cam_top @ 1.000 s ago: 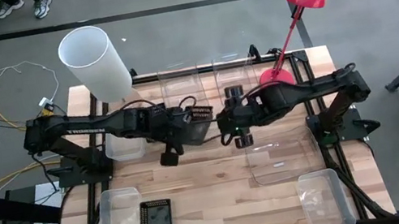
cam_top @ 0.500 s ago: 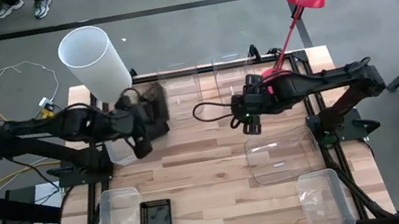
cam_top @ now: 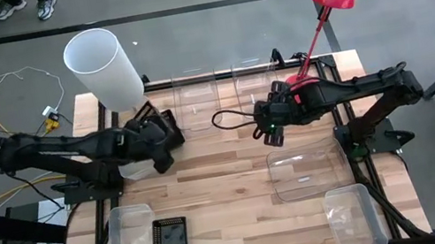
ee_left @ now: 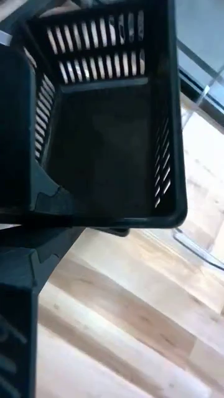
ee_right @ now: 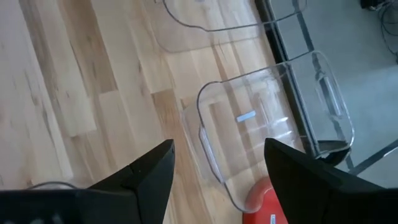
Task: Stack baskets by color
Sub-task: Stack the bottom right black bin on the top black bin, then stack the bottom black bin on the black bins
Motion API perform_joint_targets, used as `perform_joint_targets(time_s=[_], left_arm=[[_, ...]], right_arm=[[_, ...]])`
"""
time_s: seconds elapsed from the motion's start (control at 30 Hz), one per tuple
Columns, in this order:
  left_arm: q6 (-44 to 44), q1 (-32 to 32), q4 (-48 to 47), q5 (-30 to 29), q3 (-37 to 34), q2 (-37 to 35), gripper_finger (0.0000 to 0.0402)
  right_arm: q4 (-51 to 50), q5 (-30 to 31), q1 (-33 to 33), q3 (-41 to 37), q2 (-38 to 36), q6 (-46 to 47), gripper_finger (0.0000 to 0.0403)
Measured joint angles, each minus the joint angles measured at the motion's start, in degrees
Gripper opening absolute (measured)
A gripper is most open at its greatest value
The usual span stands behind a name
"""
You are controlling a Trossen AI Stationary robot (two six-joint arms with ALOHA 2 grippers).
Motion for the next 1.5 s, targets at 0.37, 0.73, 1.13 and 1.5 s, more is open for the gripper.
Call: perform_joint_targets(time_s=[0.37, 0.73, 1.13, 1.5], left_arm=[[14.5, 8.0, 2.9, 6.0, -0.2, 10.9, 0.0000], [14.5, 8.8, 5.8, 7.4, -0.2, 16.5, 0.0000], [17.0, 8.7, 6.1, 6.7, -0.2, 18.1, 0.0018], [17.0, 8.7, 0.0, 6.8, 3.7, 17.5, 0.0150]], right_arm=[[1.4, 0.2, 0.0, 0.0, 0.0, 0.0, 0.0236], [2.4, 0.6, 0.0, 0.0, 0.1, 0.0, 0.0236], [2.9, 0.8, 0.0, 0.0, 0.1, 0.0, 0.0236], [3.9, 0.8, 0.0, 0.0, 0.1, 0.0, 0.0236]])
